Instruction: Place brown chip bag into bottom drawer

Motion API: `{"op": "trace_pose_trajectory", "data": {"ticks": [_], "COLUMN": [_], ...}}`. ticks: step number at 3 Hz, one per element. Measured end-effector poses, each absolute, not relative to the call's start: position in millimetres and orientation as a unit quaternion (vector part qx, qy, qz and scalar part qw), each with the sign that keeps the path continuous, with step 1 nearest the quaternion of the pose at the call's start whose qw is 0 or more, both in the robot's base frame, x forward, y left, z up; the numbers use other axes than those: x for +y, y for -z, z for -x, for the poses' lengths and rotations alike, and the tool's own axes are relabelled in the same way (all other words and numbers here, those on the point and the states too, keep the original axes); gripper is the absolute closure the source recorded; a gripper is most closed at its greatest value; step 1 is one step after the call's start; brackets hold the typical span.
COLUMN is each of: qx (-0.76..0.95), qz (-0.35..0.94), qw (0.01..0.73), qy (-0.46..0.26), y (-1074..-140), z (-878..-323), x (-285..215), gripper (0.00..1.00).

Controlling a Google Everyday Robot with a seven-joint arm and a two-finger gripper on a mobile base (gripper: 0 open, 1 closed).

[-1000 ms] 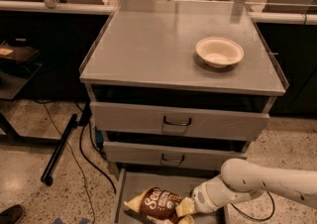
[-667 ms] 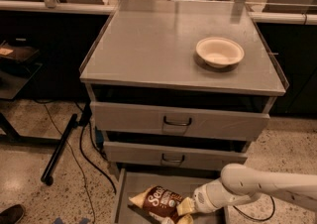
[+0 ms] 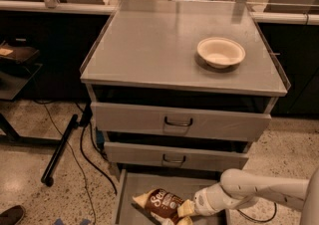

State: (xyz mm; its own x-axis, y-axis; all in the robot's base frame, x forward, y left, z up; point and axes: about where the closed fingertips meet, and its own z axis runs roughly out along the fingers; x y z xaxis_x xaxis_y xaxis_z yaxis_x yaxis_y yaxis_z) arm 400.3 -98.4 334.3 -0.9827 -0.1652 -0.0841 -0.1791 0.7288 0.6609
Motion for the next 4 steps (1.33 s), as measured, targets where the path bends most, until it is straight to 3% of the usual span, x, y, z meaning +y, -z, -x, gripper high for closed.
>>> {"op": "trace_pose_trajectory", "data": {"ticks": [4], "qx": [0.919], "qz": [0.066], "qw": [0.04], "qy": [-0.385], "y": [-251], "z": [-464], "x": [-76], "gripper": [1.0]}}
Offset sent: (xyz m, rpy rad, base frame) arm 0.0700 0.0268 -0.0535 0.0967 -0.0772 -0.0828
